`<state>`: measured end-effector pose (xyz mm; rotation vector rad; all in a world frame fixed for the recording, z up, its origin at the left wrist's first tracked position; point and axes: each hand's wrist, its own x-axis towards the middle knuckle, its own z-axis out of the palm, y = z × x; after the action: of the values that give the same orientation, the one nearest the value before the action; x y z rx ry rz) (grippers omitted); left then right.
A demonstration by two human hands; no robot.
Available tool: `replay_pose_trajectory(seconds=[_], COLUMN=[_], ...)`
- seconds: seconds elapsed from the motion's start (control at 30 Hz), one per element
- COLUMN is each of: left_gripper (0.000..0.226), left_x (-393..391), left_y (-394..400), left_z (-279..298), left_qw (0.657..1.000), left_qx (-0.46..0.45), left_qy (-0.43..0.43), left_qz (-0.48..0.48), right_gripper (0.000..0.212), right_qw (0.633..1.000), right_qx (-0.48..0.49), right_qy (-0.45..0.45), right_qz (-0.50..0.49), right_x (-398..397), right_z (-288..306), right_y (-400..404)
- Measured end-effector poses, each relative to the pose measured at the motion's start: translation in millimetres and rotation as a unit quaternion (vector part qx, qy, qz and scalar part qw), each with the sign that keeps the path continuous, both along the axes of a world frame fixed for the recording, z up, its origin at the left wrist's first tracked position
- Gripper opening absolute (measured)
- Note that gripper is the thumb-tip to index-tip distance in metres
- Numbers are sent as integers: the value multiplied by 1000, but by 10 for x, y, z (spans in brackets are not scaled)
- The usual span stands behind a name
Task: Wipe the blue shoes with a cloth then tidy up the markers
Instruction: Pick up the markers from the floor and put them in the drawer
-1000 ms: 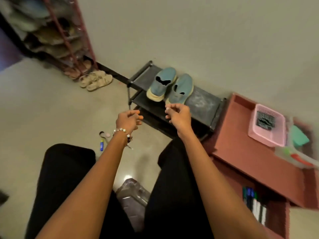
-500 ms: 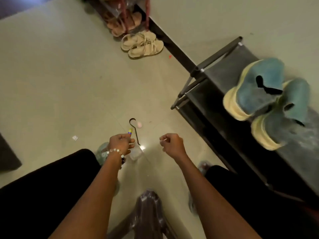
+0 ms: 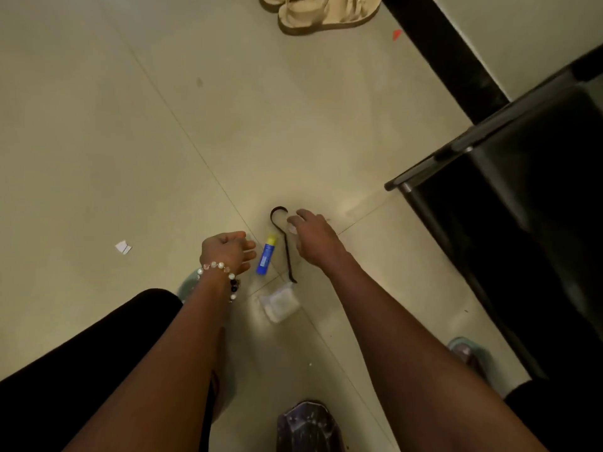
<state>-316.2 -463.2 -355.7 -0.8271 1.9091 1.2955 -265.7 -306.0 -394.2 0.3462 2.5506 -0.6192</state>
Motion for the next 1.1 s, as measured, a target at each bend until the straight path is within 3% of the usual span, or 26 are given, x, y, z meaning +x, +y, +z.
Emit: replay_pose_trajectory(seconds=[0.1, 0.2, 0.27, 0.33, 0.43, 0.5, 0.53, 0.63, 0.67, 0.77, 0.8, 0.87, 0.97, 1.1], left_gripper=[16, 17, 25, 34, 48, 51, 48, 36, 34, 30, 28, 27, 36, 36], left_x=[-16, 23, 73, 122, 148, 134, 115, 27, -2, -41, -30, 0, 49, 74], left_y=[70, 98, 133, 201, 225, 196, 185, 109, 68, -59, -68, -43, 49, 87], left_z=[-115, -198, -209, -172, -111, -94, -85, -100, -112, -149, -144, -142, -110, -45], left_qw=[1000, 1000, 1000, 998, 994, 992, 993, 990, 989, 988, 990, 995, 998, 996], left_qx=[15, 18, 26, 50, 79, 89, 85, 68, 61, 52, 49, 30, -12, 28], left_qy=[4, 2, 3, -15, -76, -83, -79, -79, -81, -89, -91, -81, -50, -33], left_qz=[2, 6, -3, -16, -29, -23, -4, 90, 109, 113, 101, 58, -46, -76], right_gripper=[44, 36, 35, 38, 48, 56, 54, 33, 33, 36, 31, 25, 26, 23], right_qw=[994, 996, 990, 960, 940, 933, 922, 900, 917, 979, 983, 968, 920, 904], right_qx=[66, 73, 16, -98, -267, -313, -317, -208, -158, -49, -25, -22, -130, -328], right_qy=[-11, 25, 79, 114, 71, 59, 79, 132, 105, -17, -17, -4, 39, 6], right_qz=[89, 36, -116, -236, -199, -168, -209, -360, -350, -195, -181, -248, -367, -273], right_x=[29, 174, 224, 227, 211, 230, 227, 201, 193, 249, 271, 270, 239, 256], right_z=[-213, -335, -271, -39, 310, 408, 417, 245, 175, -42, -65, -53, 130, 371], right_y=[-25, 26, 22, -72, -226, -269, -273, -331, -390, -610, -631, -587, -513, -523])
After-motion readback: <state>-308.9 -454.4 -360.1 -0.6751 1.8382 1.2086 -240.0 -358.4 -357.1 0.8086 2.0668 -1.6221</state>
